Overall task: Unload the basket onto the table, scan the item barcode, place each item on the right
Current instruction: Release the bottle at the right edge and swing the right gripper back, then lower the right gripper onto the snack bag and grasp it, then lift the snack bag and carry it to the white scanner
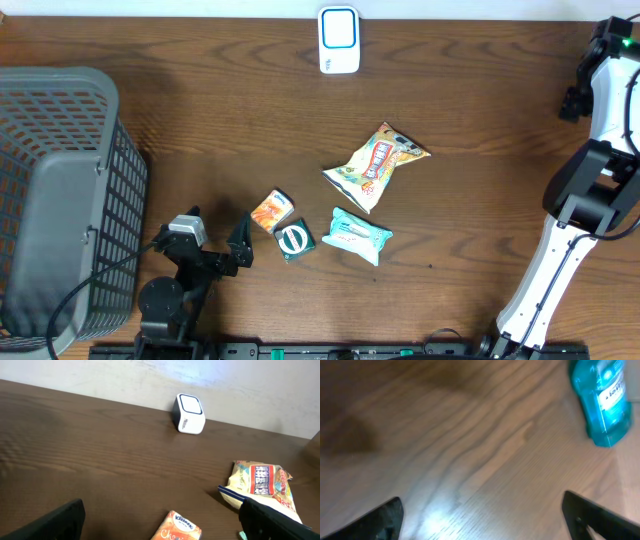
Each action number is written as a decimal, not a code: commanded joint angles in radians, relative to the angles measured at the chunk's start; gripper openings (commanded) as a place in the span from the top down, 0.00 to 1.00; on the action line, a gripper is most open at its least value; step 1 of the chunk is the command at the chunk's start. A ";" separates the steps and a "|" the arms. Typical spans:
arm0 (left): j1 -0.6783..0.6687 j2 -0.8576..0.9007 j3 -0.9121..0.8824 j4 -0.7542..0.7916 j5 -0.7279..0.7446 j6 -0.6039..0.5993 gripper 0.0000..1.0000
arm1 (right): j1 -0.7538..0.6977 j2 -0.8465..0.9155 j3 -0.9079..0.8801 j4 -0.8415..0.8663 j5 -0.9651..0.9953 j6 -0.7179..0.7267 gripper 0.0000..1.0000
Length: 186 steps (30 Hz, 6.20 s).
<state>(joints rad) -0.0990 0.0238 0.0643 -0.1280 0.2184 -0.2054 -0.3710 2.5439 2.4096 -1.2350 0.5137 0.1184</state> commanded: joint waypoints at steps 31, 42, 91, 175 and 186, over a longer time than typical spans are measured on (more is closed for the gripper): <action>0.002 0.000 -0.016 -0.028 -0.002 0.017 0.02 | 0.571 -0.674 -0.032 -0.460 -0.572 0.225 0.01; 0.002 0.000 -0.016 -0.028 -0.002 0.017 0.02 | 0.771 -0.674 -0.431 -0.291 -0.441 0.478 0.01; 0.002 0.000 -0.016 -0.028 -0.002 0.017 0.02 | 0.672 -0.966 -0.855 -0.263 -1.065 0.803 0.98; 0.002 0.000 -0.016 -0.028 -0.002 0.017 0.02 | 0.679 -0.912 -0.859 0.222 -0.405 1.657 0.99; 0.002 0.000 -0.016 -0.028 -0.002 0.017 0.02 | 0.707 -0.631 -0.859 0.840 -0.347 1.205 0.99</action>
<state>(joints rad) -0.0990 0.0254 0.0643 -0.1287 0.2104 -0.2050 0.3202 1.8549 1.5429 -0.5026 0.1238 1.5085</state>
